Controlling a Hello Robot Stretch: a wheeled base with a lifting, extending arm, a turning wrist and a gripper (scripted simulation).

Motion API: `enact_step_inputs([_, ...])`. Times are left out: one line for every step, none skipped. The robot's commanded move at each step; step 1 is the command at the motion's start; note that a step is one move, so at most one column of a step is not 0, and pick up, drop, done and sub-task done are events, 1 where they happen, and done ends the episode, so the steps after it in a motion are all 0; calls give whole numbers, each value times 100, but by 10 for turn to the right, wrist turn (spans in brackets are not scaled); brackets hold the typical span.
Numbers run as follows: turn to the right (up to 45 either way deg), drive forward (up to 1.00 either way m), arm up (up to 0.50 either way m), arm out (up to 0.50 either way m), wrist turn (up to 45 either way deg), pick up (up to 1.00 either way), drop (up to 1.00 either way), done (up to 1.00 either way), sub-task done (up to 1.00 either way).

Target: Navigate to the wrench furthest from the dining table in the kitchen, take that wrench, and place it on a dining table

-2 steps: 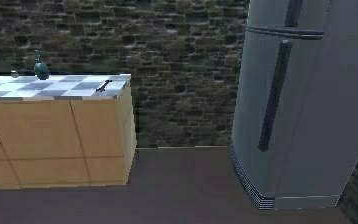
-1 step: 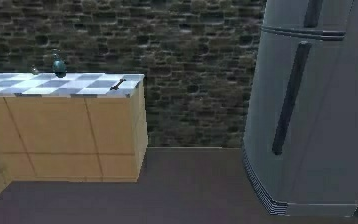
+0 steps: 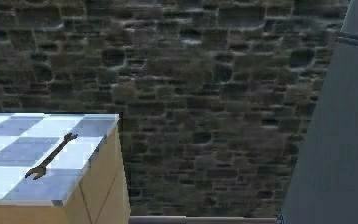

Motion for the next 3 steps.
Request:
enact_step_inputs([-450, 0, 0, 0, 0, 0, 0, 0, 0])
enact_step_inputs([-450, 0, 0, 0, 0, 0, 0, 0, 0])
enact_step_inputs([-300, 0, 0, 0, 0, 0, 0, 0, 0])
